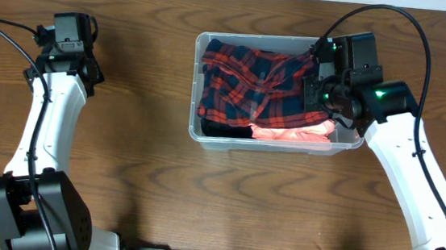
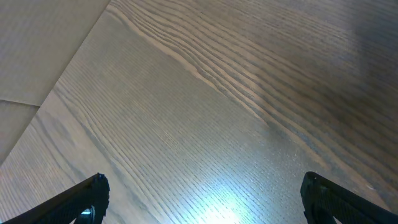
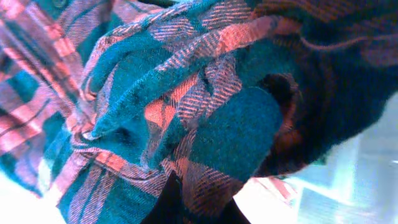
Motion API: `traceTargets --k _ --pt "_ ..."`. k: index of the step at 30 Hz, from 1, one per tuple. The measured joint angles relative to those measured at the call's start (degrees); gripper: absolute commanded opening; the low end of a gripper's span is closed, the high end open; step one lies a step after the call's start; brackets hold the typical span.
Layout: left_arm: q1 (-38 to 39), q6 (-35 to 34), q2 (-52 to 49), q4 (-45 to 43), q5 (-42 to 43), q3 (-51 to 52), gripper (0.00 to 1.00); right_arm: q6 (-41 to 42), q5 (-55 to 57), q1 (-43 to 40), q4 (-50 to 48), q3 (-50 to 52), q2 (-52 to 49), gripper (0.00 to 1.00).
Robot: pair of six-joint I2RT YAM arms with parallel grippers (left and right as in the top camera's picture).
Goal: Pack container
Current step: 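Press the plaid shirt down along the container's right side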
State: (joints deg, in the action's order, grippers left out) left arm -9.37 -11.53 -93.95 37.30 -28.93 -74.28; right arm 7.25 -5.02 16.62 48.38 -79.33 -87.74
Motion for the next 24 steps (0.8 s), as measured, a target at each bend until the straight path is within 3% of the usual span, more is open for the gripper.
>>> traceTargets --k 24 --pt "0.00 0.00 0.00 0.00 0.00 0.00 0.98 -2.01 8.94 0.00 -0.28 -0.02 -4.48 0.01"
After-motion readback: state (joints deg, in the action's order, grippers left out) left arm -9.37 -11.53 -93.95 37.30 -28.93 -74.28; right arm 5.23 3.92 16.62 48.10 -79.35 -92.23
